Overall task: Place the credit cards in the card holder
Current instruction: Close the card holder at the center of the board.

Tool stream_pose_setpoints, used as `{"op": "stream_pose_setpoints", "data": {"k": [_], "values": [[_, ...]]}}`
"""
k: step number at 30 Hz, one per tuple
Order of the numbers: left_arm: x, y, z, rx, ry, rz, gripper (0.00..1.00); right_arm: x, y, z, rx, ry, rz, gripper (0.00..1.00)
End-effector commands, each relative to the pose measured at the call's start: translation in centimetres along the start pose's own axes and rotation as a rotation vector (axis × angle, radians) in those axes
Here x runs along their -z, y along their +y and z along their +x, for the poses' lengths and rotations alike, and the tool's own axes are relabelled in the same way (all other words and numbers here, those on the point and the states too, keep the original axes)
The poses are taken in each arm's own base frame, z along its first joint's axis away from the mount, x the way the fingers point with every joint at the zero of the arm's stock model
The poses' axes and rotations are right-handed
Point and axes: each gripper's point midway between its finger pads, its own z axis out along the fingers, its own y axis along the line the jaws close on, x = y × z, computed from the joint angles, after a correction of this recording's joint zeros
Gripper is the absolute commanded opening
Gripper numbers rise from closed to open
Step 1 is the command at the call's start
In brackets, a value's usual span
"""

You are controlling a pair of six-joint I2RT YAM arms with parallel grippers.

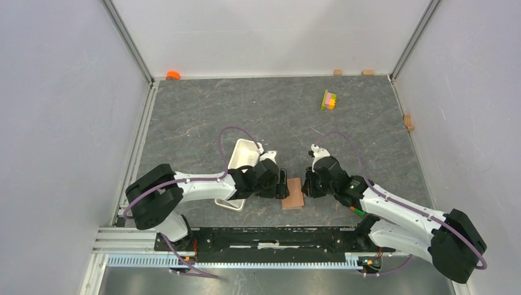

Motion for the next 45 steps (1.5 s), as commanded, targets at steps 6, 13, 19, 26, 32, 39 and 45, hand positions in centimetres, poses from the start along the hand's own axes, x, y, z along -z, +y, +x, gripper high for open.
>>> {"op": "stream_pose_setpoints", "data": {"k": [6,13,19,26,32,39,45], "values": [[-0.8,-0.9,0.1,0.021,0.004,0.019,0.8,0.2,0.0,-0.4,-0.002,-0.025,0.002,0.14],[-1.5,-0.1,0.9,0.014,0.02,-0.01,0.73,-0.3,-0.5,0.4,0.003,0.001,0.018,0.08],[-2.2,0.6,1.9,0.002,0.043,-0.043,0.68,-0.6,-1.6,1.1,0.009,0.019,0.066,0.09],[-2.6,2.4,2.9,-0.037,0.069,-0.136,0.56,-0.5,-1.4,0.8,0.011,-0.006,0.049,0.0],[-2.9,4.0,4.1,-0.056,0.102,-0.204,0.48,-0.4,0.8,-0.1,0.012,-0.08,-0.089,0.0],[-3.0,4.2,4.3,-0.056,0.105,-0.209,0.46,-1.3,2.0,0.8,-0.004,-0.07,-0.179,0.0],[-3.0,4.1,4.3,-0.056,0.104,-0.205,0.45,-1.6,2.6,-0.2,0.0,-0.118,-0.205,0.0]]}}
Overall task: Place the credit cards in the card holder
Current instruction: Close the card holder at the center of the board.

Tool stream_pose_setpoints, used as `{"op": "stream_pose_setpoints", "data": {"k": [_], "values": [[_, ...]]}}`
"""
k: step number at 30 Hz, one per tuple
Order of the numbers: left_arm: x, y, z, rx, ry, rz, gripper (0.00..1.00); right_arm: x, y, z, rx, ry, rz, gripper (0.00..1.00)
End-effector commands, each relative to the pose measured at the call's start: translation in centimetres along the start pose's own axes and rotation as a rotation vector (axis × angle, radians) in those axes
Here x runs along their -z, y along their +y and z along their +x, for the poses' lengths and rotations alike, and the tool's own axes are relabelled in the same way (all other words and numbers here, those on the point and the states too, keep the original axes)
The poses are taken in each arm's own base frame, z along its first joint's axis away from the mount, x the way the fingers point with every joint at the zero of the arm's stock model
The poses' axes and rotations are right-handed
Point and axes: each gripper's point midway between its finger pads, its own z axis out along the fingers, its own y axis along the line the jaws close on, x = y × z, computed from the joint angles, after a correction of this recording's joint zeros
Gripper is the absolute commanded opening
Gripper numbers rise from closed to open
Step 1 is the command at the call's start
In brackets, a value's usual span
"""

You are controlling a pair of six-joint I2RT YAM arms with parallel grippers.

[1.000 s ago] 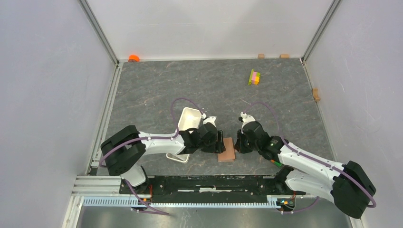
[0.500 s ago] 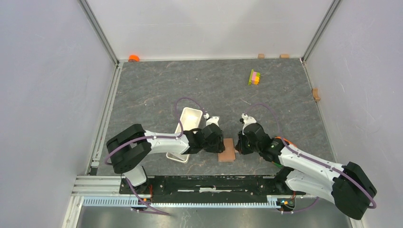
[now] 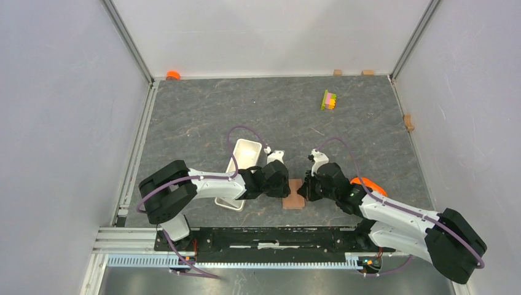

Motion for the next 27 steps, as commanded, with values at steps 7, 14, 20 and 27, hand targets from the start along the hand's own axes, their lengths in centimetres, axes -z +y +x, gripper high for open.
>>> {"op": "stream_pose_setpoints", "data": {"k": [7,14,20,27], "values": [[-0.6,5.2,4.6,-0.033,0.136,-0.185,0.44,-0.8,1.1,-0.4,0.011,-0.008,-0.056,0.0],[-0.7,5.2,4.7,-0.033,0.138,-0.185,0.44,-0.7,0.1,0.4,0.008,0.027,-0.005,0.0],[-0.6,5.2,4.7,-0.031,0.139,-0.184,0.44,-0.1,-0.5,0.2,0.003,0.033,0.045,0.0],[-0.6,5.3,4.8,-0.032,0.141,-0.184,0.44,-0.5,-0.8,0.9,-0.007,0.05,0.041,0.0]]}}
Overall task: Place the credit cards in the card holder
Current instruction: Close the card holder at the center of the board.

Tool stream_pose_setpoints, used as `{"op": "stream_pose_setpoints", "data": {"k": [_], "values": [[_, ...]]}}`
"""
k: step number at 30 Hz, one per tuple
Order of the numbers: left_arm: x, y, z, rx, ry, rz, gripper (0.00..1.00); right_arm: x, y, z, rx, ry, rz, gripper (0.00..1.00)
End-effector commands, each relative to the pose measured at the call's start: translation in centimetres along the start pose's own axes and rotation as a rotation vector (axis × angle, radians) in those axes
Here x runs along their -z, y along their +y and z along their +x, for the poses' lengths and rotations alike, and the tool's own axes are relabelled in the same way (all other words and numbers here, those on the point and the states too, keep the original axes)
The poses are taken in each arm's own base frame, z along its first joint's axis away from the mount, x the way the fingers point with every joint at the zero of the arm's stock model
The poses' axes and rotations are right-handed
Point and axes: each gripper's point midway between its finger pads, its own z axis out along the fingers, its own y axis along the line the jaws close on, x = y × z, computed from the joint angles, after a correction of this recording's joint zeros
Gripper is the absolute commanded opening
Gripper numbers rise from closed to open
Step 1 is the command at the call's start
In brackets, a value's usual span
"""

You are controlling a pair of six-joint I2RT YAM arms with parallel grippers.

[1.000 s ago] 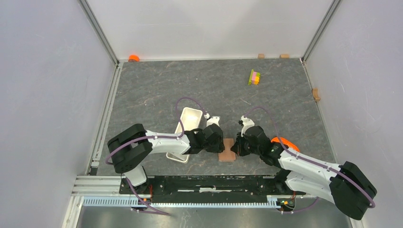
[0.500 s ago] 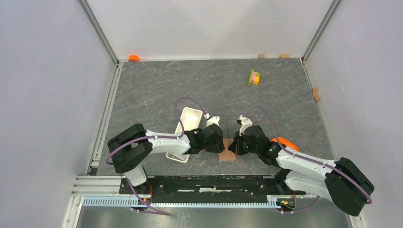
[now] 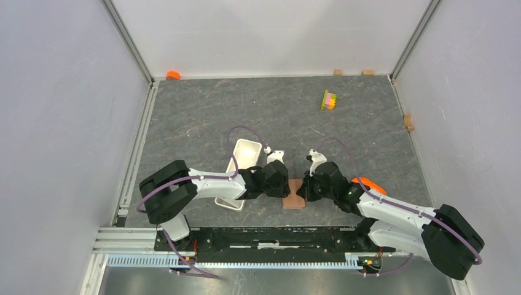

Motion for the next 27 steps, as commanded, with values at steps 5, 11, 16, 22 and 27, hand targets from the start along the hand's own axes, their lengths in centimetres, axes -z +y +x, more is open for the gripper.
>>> {"op": "stream_pose_setpoints", "data": {"k": [5,11,16,22,27], "values": [[-0.6,5.2,4.8,-0.032,0.142,-0.181,0.44,-0.3,0.6,-0.2,-0.007,-0.009,-0.031,0.0],[-0.6,5.3,4.8,-0.033,0.144,-0.183,0.43,0.2,1.3,-1.7,-0.006,-0.055,-0.057,0.0],[-0.6,5.2,4.8,-0.035,0.145,-0.18,0.43,0.2,1.4,-1.9,-0.003,-0.063,-0.062,0.0],[-0.6,5.1,4.8,-0.036,0.145,-0.179,0.43,-0.4,1.1,-0.6,-0.006,-0.011,-0.063,0.0],[-0.7,5.3,4.9,-0.036,0.147,-0.182,0.43,-0.6,0.2,0.1,-0.018,-0.001,-0.029,0.0]]}}
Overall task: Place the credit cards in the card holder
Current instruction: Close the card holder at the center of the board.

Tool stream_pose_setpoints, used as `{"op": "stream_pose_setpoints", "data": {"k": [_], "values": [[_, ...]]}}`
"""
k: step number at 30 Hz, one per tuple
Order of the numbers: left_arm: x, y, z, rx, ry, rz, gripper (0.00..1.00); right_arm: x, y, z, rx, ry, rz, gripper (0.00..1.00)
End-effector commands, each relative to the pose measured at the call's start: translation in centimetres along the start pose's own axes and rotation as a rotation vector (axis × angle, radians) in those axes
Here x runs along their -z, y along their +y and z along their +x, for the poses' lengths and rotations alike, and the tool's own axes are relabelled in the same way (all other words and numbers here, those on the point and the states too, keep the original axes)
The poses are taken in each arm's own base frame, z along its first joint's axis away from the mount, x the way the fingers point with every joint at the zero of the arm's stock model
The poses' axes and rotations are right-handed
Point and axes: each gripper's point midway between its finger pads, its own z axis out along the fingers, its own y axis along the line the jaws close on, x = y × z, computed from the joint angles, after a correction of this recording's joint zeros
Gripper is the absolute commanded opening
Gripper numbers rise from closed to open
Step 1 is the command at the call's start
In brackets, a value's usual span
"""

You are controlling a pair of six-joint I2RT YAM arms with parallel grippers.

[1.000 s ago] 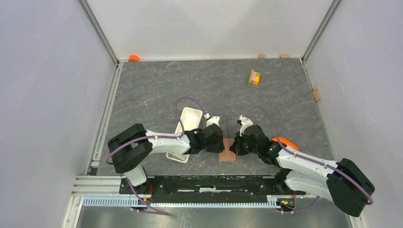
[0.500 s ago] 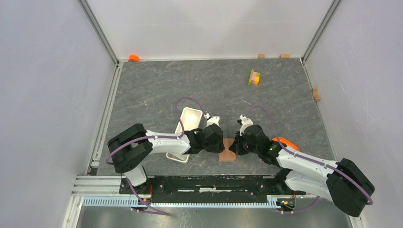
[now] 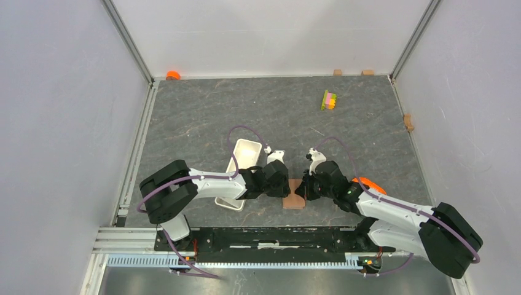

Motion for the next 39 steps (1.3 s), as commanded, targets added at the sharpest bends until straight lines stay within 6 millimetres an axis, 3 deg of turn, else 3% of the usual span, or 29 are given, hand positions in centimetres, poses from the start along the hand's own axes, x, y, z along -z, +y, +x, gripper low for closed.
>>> {"op": "stream_pose_setpoints", "data": {"k": [1,16,24,31,39], "values": [[-0.6,5.3,4.9,-0.038,0.147,-0.181,0.43,-0.3,-0.8,0.6,-0.01,0.007,0.026,0.0],[-0.4,5.5,4.9,-0.033,0.143,-0.185,0.43,-0.1,-5.9,5.2,-0.067,0.105,0.207,0.0],[-0.3,5.7,5.0,-0.03,0.142,-0.191,0.43,0.0,-7.9,6.5,-0.117,0.142,0.271,0.0],[-0.3,5.8,5.1,-0.032,0.145,-0.192,0.42,-0.4,-7.9,6.9,-0.224,0.168,0.219,0.0],[0.1,5.9,4.7,-0.053,0.127,-0.19,0.42,0.2,-8.4,10.9,-0.474,0.312,0.17,0.0]]}}
